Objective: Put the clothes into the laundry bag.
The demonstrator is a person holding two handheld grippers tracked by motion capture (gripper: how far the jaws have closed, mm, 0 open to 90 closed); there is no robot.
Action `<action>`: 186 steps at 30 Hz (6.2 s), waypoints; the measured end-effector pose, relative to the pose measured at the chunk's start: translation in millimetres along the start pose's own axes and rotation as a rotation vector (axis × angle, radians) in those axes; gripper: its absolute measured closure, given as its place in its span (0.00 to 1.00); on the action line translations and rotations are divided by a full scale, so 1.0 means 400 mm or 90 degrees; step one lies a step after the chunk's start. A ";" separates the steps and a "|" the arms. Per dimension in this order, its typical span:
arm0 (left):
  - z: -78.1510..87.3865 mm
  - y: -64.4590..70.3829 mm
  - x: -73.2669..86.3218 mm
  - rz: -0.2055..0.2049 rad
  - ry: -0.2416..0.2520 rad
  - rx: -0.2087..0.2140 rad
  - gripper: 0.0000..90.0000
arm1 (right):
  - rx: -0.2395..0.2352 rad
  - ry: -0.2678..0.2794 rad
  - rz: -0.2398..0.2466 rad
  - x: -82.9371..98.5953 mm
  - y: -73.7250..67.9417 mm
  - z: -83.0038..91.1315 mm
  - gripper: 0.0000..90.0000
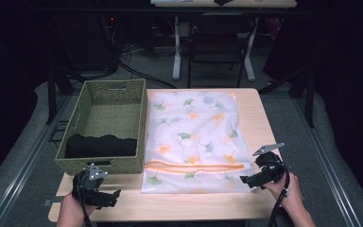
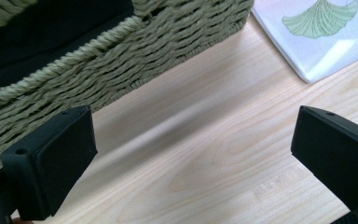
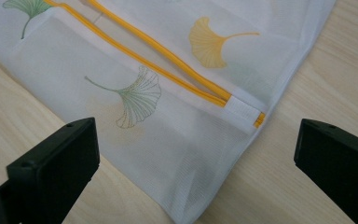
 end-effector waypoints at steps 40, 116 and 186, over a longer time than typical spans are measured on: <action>-0.008 0.000 0.002 0.002 -0.021 0.033 0.00 | -0.033 0.035 0.107 -0.155 -0.047 -0.038 0.00; -0.010 0.003 0.004 -0.012 -0.024 0.047 0.00 | -0.084 -0.084 0.203 -0.271 -0.110 -0.311 0.36; -0.012 0.008 0.004 -0.033 -0.025 0.058 0.00 | -0.045 0.036 0.155 -0.306 -0.084 -0.220 0.98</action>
Point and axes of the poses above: each handheld gripper's, and its own axes: z roughly backward along the jaws, x roughly out of its underside, y roughly to its right, the point moved 3 cm from there along -z, roughly forward along the jaws, and after that the axes turned 6 degrees about z, right-handed, at the moved point
